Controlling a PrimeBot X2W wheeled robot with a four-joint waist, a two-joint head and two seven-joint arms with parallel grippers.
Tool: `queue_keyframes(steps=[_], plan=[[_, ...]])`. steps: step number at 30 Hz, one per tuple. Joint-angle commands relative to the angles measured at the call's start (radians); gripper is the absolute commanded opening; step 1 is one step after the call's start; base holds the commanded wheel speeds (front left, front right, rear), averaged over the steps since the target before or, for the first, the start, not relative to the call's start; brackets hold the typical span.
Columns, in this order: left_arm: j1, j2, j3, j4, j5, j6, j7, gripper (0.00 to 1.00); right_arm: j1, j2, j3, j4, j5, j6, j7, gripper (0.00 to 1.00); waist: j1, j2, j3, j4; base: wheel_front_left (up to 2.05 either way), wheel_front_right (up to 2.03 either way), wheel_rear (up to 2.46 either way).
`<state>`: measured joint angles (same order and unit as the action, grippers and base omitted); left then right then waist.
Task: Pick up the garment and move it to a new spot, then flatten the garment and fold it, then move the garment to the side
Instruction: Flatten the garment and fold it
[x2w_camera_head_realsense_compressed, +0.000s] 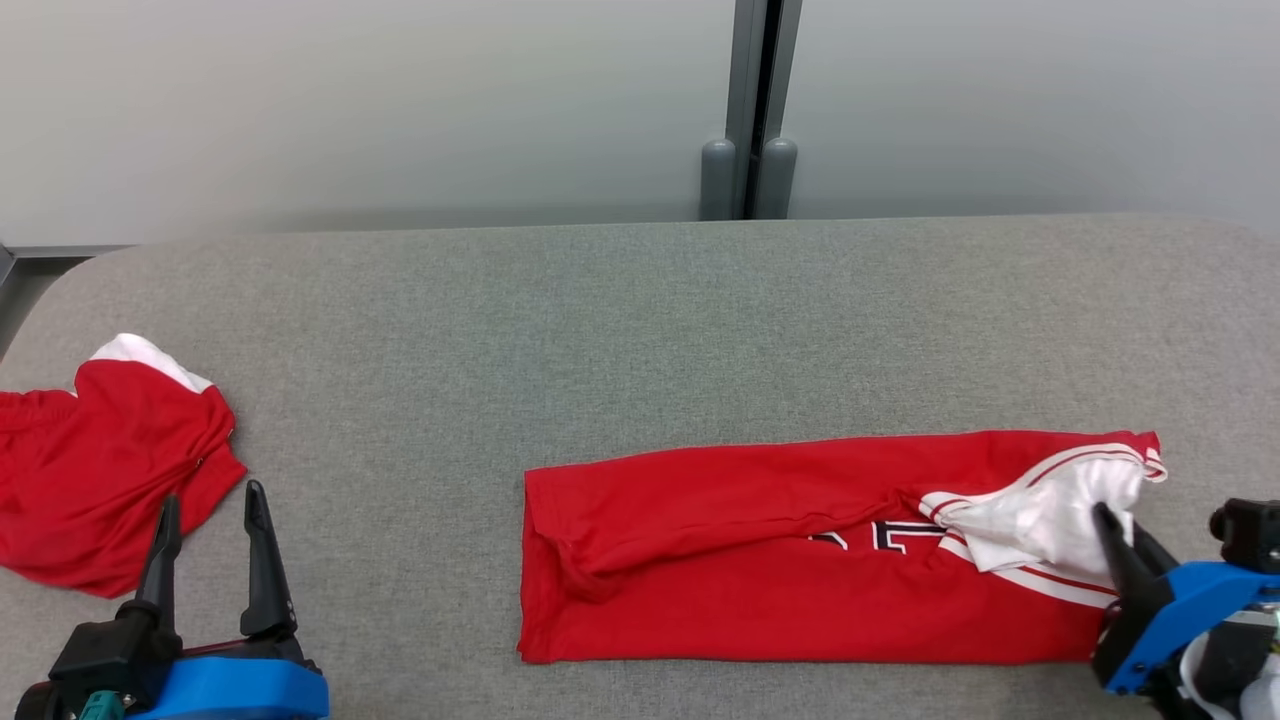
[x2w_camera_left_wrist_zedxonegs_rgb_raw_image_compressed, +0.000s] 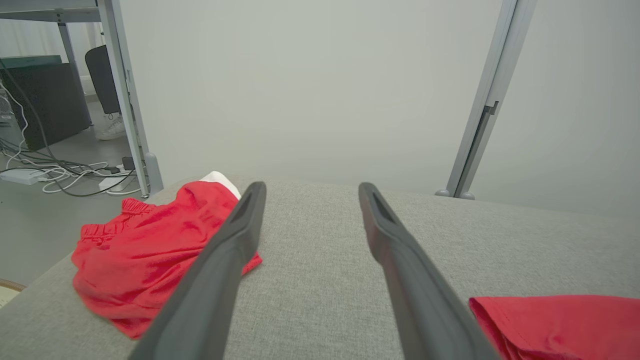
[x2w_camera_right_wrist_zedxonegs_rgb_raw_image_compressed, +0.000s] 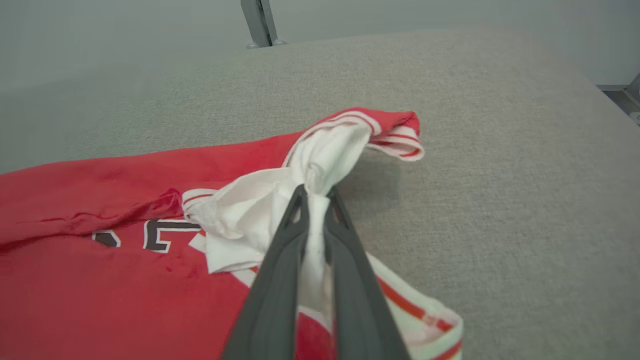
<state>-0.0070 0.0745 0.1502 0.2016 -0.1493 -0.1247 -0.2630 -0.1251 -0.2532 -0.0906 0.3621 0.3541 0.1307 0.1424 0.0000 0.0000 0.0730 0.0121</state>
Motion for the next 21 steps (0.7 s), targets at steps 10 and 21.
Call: queue_keyframes(steps=[10,21], plan=[[0.021,-0.005,-0.012,0.005,0.015,-0.006,-0.002,1.0,0.053,0.075,0.126,-0.161,0.089,0.0,0.059,0.0,0.0,0.0,-0.023,-0.002,0.0,0.0,0.0],[0.0,0.005,-0.034,0.024,0.006,-0.007,-0.002,1.0,-0.021,0.135,0.338,-0.209,0.14,0.0,0.053,0.0,0.0,0.0,-0.024,0.018,0.0,0.0,0.0]])
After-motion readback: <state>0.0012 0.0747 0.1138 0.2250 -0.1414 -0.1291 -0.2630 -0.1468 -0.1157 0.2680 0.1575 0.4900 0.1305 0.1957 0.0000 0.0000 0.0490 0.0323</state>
